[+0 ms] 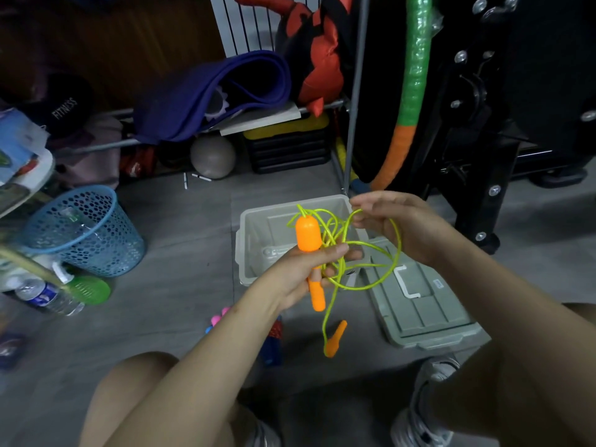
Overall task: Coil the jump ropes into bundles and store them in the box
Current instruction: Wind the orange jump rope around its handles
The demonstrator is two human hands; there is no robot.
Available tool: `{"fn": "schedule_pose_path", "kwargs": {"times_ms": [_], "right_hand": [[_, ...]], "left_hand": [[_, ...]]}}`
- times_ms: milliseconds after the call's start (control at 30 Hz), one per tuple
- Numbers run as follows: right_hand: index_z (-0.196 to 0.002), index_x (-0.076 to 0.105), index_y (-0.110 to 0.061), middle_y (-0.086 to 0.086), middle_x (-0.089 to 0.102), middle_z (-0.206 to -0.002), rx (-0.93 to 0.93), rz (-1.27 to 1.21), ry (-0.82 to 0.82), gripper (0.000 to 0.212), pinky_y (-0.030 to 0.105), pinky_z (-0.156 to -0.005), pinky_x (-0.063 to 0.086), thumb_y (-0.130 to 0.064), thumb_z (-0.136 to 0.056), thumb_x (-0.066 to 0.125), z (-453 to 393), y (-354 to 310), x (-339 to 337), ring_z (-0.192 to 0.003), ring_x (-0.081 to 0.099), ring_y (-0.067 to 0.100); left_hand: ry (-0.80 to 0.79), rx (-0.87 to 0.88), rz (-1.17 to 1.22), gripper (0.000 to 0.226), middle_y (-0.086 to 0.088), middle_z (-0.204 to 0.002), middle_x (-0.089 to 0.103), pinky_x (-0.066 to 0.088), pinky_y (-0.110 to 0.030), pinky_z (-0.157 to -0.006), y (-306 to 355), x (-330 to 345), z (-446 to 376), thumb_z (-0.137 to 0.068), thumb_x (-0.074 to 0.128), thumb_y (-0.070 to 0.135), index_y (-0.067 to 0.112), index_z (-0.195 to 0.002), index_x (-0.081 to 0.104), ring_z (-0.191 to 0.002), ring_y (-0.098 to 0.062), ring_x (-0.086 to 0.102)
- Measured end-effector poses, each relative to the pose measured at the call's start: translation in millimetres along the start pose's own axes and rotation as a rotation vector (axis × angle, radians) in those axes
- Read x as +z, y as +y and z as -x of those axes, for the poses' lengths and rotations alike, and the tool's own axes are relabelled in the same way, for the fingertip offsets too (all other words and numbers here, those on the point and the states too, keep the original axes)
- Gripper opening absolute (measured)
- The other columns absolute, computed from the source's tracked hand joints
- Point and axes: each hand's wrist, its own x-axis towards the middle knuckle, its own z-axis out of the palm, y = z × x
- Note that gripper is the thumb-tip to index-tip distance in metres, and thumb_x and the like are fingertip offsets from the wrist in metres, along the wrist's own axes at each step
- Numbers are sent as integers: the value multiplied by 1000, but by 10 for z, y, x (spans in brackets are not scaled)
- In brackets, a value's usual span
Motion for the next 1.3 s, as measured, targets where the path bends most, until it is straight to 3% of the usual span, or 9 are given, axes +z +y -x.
{"fn": "schedule_pose_path", "kwargs": {"times_ms": [167, 267, 367, 467, 667, 800, 900, 1100, 1300], "right_hand": [[-101, 67, -16, 6, 70, -88, -71, 291, 67, 24, 24, -82, 50, -1, -93, 50, 17, 78, 14, -87, 67, 16], [-121, 57, -30, -1, 61, -120, -24, 404, 132, 28, 26, -96, 44, -35, -94, 52, -3, 162, 5, -108, 59, 8], [-141, 39, -23, 9, 46, -142, 158, 374, 206, 77, 44, -110, 34, -73, -83, 38, -16, 309, 35, -129, 46, 22], [-149, 22, -25, 5, 35, -151, 339, 302, -10, 103, 43, -116, 21, -85, -65, 25, 17, 514, 144, -139, 33, 19], [-95, 70, -22, -7, 69, -101, 400, 603, -341, 87, 31, -101, 32, -73, -77, 2, 179, 569, 294, -104, 57, 4], [-77, 63, -23, -5, 63, -84, 441, 964, -450, 53, 25, -84, 39, -59, -93, 28, 134, 369, 103, -81, 53, 10], [-72, 52, -24, -6, 56, -77, 438, 1142, -392, 24, 18, -65, 41, -21, -95, 51, 90, 307, -46, -73, 55, 10], [-100, 57, 2, 10, 66, -82, 49, 351, -241, 22, 26, -61, 52, -17, -89, 52, 85, 115, 102, -67, 63, 21], [-82, 56, -2, 6, 68, -75, -100, 212, -230, 21, 24, -56, 51, -20, -91, 52, 99, 5, 317, -59, 61, 15]], "left_hand": [[88, 8, -17, 14, 7, -66, 64, 35, -15, -44, -13, 27, -21, -91, 56, 13, 10, -100, 65, -49, -3, 43], [208, 100, 241, 16, 6, -67, 57, 36, -16, -43, 74, -54, -57, -95, 50, 14, 11, -103, 64, -51, -5, 41], [226, 157, 464, 18, 4, -72, 54, 36, -17, -43, 177, -163, -51, -95, 50, 18, 11, -106, 62, -52, -5, 42], [202, 168, 587, 19, 5, -69, 55, 38, -17, -42, 223, -211, -35, -96, 48, 19, 10, -106, 62, -48, -4, 46], [253, 237, 597, 18, 6, -70, 52, 39, -17, -44, 235, -311, -50, -97, 47, 19, 14, -103, 62, -50, -3, 45], [483, 364, 583, 15, 7, -65, 50, 38, -16, -45, 353, -549, -16, -98, 47, 17, 19, -101, 62, -51, -4, 42], [588, 311, 352, 10, 8, -65, 52, 40, -15, -45, 329, -579, 21, -95, 53, 19, 20, -91, 62, -56, -5, 41], [425, 196, -141, 26, 15, -76, 66, 40, -23, -63, 91, -292, 54, -72, 78, 19, 27, -94, 66, -70, -5, 53], [222, 192, -333, 29, 21, -62, 65, 46, -13, -62, -100, 118, 34, -79, 70, -2, 25, -79, 60, -61, 10, 58]]}}
